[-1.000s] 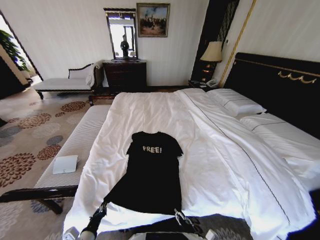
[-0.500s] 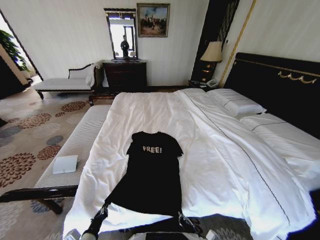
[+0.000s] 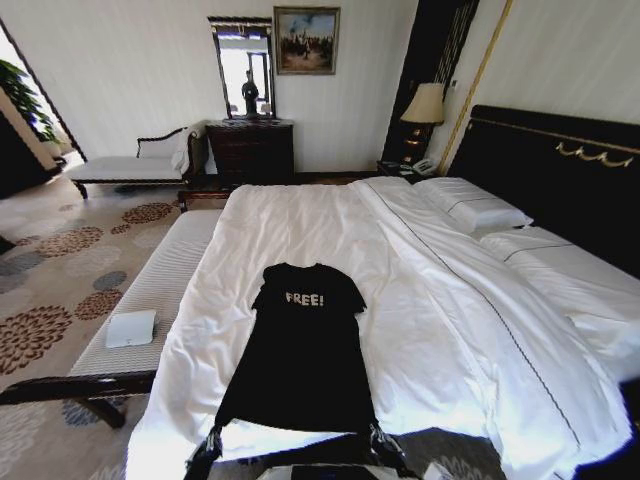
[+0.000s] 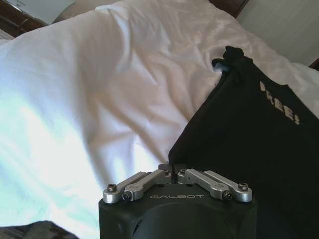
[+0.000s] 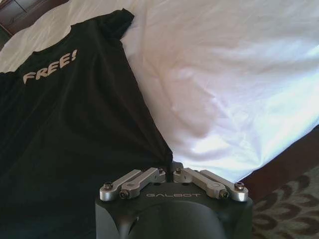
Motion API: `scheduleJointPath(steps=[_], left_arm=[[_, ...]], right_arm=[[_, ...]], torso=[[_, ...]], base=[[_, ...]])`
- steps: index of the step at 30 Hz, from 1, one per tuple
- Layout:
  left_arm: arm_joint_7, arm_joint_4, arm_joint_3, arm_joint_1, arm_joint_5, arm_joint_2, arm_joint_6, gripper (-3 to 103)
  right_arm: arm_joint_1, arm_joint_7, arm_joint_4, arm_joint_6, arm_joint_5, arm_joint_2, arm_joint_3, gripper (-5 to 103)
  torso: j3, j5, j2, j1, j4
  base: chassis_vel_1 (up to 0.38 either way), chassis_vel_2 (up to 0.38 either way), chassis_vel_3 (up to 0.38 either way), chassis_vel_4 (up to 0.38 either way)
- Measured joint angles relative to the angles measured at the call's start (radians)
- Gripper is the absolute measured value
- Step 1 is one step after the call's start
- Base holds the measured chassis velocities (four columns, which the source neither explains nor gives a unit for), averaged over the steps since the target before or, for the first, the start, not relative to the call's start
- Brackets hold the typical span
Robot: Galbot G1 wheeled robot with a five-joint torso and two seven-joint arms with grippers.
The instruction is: Fold the clothes on the bed.
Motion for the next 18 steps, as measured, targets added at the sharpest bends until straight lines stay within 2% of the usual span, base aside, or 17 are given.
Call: scheduleJointPath(steps=[2,5,8,13,18], left_arm=[[-0.035,0.007,0.014,0.026,0.025,-0.003,-0.027,0],[-0.054,0.018,0.015,0.046,0.042,-0.001,-0.054,0],[-0.065,0.021,0.013,0.055,0.051,0.0,-0.066,0],[-0.102,0.011,0.018,0.11,0.071,-0.01,-0.098,0],[-0.126,0.004,0.009,0.135,0.069,-0.016,-0.119,0]], right_arm=[[-0.016,0.011,0.009,-0.001,-0.016,0.005,0.006,2],[-0.04,0.028,0.022,-0.013,-0.022,0.005,0.007,2],[-0.058,0.042,0.029,-0.023,-0.037,0.003,0.006,2],[-0.09,0.073,0.031,-0.049,-0.116,0.014,-0.011,2],[-0.1,0.09,0.038,-0.064,-0.134,0.029,-0.005,2]], torso=[[0.0,0.0,0.0,0.0,-0.0001],[0.0,-0.0001,0.0,0.0,0.0],[0.0,-0.0002,0.0,0.0,0.0],[0.0,-0.0002,0.0,0.0,-0.0001],[0.0,-0.0001,0.0,0.0,-0.0001]], base=[[0.0,0.0,0.0,0.0],[0.0,0.0,0.0,0.0],[0.0,0.0,0.0,0.0],[0.0,0.0,0.0,0.0],[0.0,0.0,0.0,0.0]])
